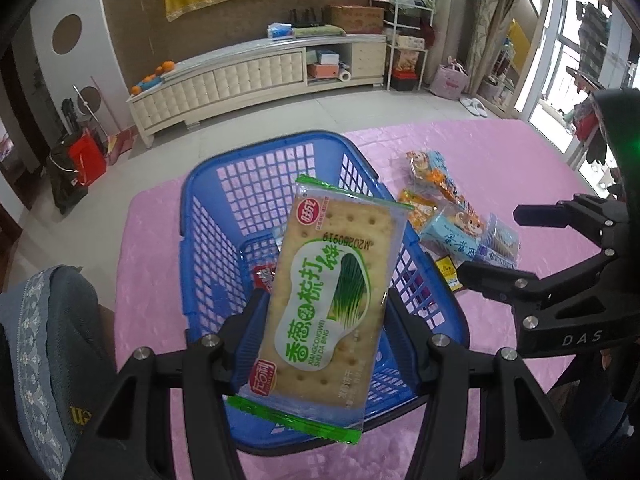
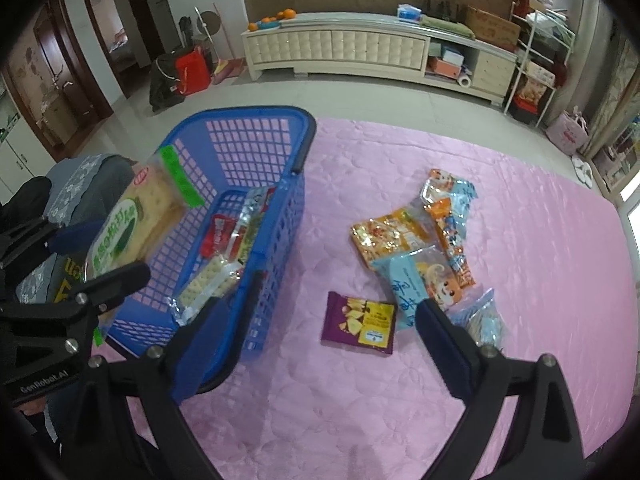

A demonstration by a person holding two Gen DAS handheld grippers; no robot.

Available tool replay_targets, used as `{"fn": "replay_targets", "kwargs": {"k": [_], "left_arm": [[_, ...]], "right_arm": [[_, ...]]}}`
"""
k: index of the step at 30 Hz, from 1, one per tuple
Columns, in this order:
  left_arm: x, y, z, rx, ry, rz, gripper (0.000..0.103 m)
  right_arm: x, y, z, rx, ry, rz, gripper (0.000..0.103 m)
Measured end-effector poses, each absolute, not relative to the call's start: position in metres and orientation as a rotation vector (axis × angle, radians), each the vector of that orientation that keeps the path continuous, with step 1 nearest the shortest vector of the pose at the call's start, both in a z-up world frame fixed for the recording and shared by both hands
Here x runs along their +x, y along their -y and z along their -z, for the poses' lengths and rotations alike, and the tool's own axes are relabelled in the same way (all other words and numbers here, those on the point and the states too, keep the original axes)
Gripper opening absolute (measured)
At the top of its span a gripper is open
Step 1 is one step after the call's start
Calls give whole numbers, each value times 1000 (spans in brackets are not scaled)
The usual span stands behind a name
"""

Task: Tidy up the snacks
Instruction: 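Lower the green-labelled cracker pack into the basket and open the left tool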

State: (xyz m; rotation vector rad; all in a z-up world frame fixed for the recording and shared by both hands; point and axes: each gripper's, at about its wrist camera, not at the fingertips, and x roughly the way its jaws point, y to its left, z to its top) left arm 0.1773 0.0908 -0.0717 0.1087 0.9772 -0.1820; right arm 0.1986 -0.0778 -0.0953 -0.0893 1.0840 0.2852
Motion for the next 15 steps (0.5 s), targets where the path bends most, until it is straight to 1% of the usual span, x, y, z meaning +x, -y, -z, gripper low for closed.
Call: {"fn": "replay_targets", "kwargs": {"k": [12, 13, 14, 15], "left_arm": [[180, -83, 87, 120, -1011, 216, 56], [180, -83, 86, 122, -1010, 211, 58], [179, -84, 85, 121, -1013, 202, 66], [178, -84, 84, 120, -1012, 195, 69]], "right_arm": [[198, 84, 99, -49, -1099, -273, 97], [197, 85, 99, -46, -1100, -274, 97], [196, 85, 98, -47, -1098, -275, 97], [195, 85, 97, -46, -1097, -278, 97]]}}
